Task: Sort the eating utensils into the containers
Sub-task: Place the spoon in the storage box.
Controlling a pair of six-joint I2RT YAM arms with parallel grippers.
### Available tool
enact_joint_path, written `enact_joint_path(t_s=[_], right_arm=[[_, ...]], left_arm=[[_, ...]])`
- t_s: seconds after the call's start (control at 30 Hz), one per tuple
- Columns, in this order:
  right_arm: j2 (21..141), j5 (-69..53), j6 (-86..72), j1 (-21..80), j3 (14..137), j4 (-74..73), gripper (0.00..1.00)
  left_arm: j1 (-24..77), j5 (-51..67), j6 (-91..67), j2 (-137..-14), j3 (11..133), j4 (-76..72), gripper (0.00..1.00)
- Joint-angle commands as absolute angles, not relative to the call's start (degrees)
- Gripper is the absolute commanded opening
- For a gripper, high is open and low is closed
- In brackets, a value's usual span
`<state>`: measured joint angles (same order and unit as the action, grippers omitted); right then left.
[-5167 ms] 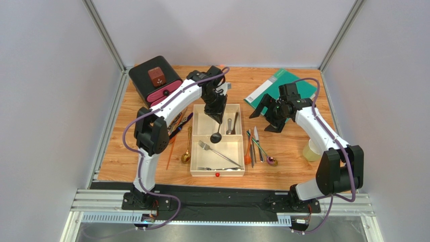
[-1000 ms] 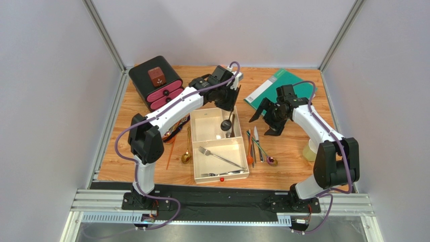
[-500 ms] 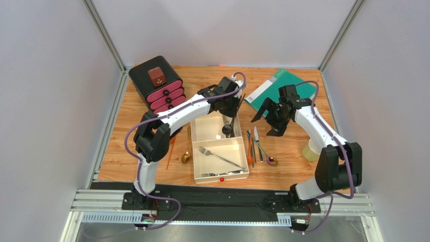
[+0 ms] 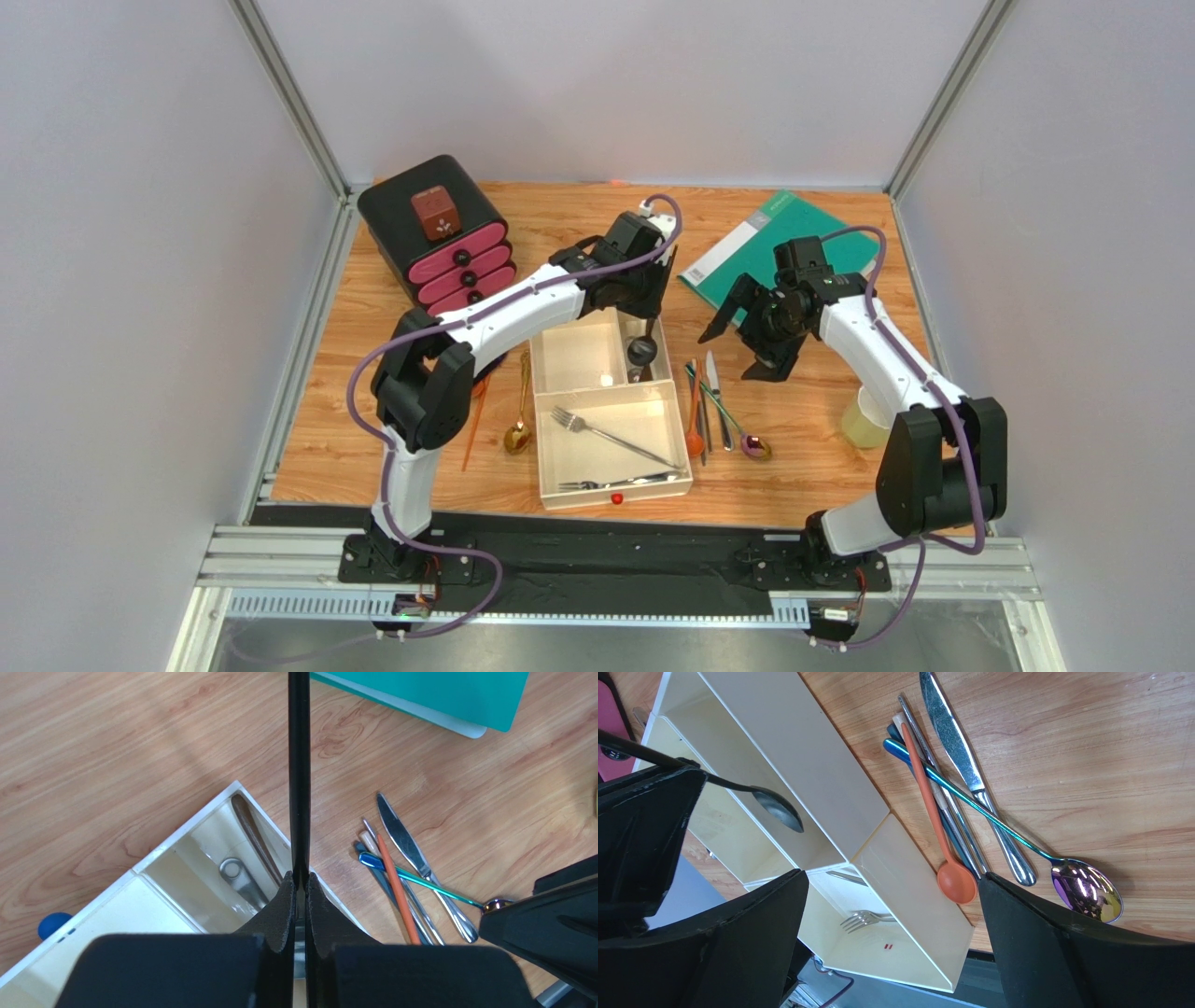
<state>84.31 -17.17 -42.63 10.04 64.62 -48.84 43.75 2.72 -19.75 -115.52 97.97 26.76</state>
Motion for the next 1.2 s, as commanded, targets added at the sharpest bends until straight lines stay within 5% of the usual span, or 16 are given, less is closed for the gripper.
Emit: enact_joint_path(t_s=[0.0, 0.47, 0.87, 1.17], right_arm=[[82.53, -16.88, -42.63, 9.76, 64.69, -48.96, 1.0], [83.76, -17.14, -43.07, 9.76, 65.48, -49.04, 1.0], [82.79, -16.96, -44.3, 9.76, 63.37, -47.55, 1.0], [81.74, -16.35, -44.74, 9.84, 63.54, -46.67, 1.0]], left_arm=[[43.95, 3.51, -23.02, -114.35, 94.93, 21.98, 0.0], [44.65, 5.98, -22.68, -112.94, 87.89, 19.86, 0.02], [44.74, 2.29, -19.69, -109.78, 88.15, 21.8, 0.5], [43.69, -6.14, -17.4, -101.26, 89.81, 26.26, 0.58]])
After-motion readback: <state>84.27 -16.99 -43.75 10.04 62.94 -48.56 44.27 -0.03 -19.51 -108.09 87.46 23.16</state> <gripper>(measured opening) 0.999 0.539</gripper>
